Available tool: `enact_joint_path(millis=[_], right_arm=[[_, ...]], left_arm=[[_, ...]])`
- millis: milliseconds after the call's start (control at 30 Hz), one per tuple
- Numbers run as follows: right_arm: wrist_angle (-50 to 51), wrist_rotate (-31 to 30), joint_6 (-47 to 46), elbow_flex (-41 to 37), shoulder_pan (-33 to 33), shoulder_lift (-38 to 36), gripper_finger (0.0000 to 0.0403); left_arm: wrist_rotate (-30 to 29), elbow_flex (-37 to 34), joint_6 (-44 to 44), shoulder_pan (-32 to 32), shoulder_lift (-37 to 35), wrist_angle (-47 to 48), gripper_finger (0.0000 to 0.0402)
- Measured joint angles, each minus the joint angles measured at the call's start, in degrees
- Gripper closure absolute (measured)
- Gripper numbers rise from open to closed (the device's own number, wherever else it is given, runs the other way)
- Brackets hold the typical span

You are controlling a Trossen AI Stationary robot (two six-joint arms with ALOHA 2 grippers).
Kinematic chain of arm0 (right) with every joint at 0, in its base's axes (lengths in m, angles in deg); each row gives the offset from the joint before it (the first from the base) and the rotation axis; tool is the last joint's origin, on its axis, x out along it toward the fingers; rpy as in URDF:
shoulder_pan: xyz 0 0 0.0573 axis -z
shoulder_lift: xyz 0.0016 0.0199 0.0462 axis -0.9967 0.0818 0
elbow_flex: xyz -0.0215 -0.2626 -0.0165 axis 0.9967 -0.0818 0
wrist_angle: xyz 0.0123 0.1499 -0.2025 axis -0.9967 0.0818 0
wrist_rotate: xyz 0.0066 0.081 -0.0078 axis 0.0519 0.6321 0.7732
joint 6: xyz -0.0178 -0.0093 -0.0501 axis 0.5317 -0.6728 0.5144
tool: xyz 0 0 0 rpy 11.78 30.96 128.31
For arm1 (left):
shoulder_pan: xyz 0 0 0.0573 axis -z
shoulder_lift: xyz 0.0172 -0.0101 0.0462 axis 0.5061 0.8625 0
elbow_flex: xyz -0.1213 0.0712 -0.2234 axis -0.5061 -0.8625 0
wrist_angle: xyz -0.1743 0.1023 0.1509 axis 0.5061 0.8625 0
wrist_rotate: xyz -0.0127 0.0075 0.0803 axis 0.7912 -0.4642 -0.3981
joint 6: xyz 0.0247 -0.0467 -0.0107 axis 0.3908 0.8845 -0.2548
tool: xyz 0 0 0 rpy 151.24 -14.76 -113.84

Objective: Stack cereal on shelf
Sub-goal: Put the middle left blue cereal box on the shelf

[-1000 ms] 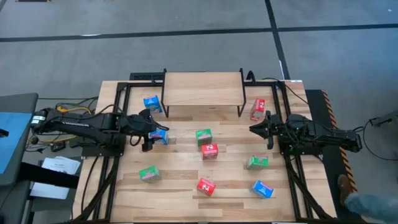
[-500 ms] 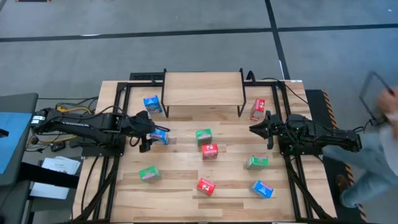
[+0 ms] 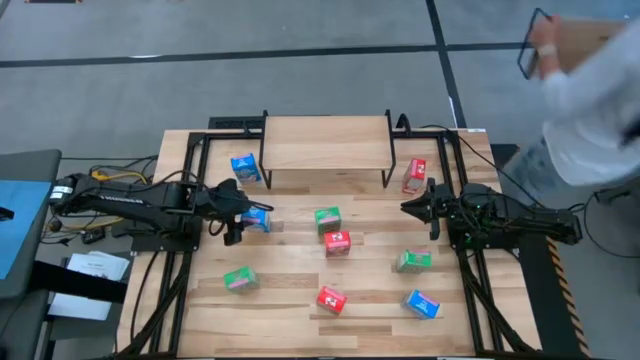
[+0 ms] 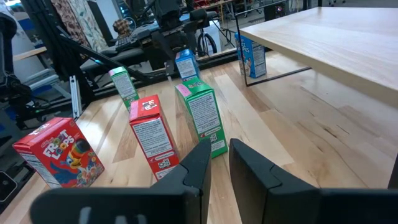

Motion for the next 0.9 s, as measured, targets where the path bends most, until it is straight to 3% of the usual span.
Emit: enact_joint_path(millis=[333,900], right_arm=[[0.0,0.0,0.0,0.0,0.0,0.0,0.0321],[0.0,0.0,0.0,0.0,0.0,0.0,0.0321]], left_arm=[[0.0,0.0,0.2,0.0,0.0,-0.1,0.0201],[0.0,0.0,0.5,0.0,0.0,-1.5,0.0205]])
